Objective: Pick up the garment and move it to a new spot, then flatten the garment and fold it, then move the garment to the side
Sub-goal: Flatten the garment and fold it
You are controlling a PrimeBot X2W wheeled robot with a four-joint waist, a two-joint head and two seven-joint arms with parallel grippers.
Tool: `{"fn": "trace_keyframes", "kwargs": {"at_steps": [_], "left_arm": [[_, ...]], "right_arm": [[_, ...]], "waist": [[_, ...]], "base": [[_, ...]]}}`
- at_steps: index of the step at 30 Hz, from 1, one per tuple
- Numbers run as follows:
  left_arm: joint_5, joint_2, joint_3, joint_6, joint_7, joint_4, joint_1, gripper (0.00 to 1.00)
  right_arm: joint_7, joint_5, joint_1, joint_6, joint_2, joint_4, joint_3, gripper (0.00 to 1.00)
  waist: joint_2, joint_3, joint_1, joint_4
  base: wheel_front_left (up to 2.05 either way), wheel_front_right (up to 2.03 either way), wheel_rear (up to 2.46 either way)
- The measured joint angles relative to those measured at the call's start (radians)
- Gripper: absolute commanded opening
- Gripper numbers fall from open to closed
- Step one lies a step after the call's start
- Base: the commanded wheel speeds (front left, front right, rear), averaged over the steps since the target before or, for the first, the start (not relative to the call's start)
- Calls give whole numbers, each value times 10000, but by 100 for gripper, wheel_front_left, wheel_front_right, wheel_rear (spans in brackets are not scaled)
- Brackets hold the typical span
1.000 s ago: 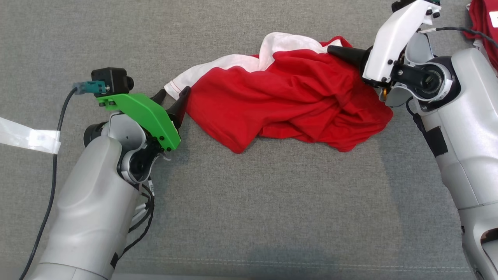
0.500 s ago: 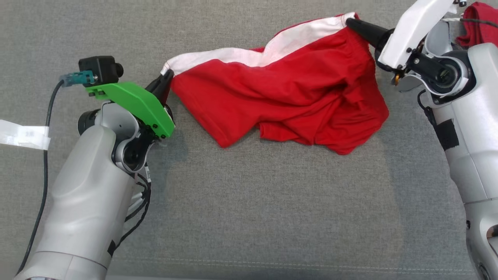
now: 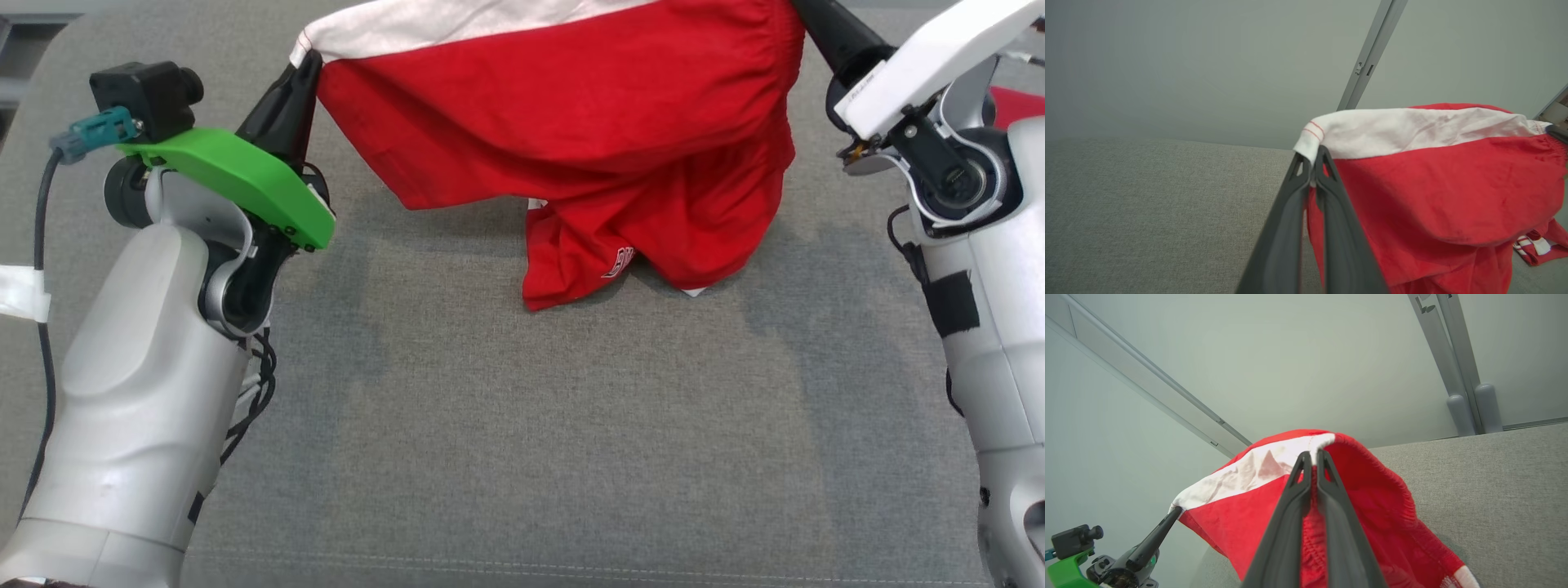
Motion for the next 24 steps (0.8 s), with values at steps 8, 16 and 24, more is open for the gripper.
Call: {"fn": "trace_keyframes", "kwargs": {"at_steps": [8,16,24], "left_arm": [[-543,393,-1080,-33,347,-1285,1773,0],[-1494,1340,-1760,-33,1287,-2968,3671,0],[-2579,2303,-1933,-33,2389,-4121,5447,0]], "right_arm": [[-844,869,2013,-12,-125,-1427,339,0],[-1214,2040,4603,-12,-573,-3457,878,0],[-788,2855,7343,-13,-1413,-4591,1151,0]], "waist": [[0,-859,0,-97],[0,-1379,0,-394],[0,-1356,0,-647]], "base": [[0,0,0],[0,0,0],[0,0,0]]}}
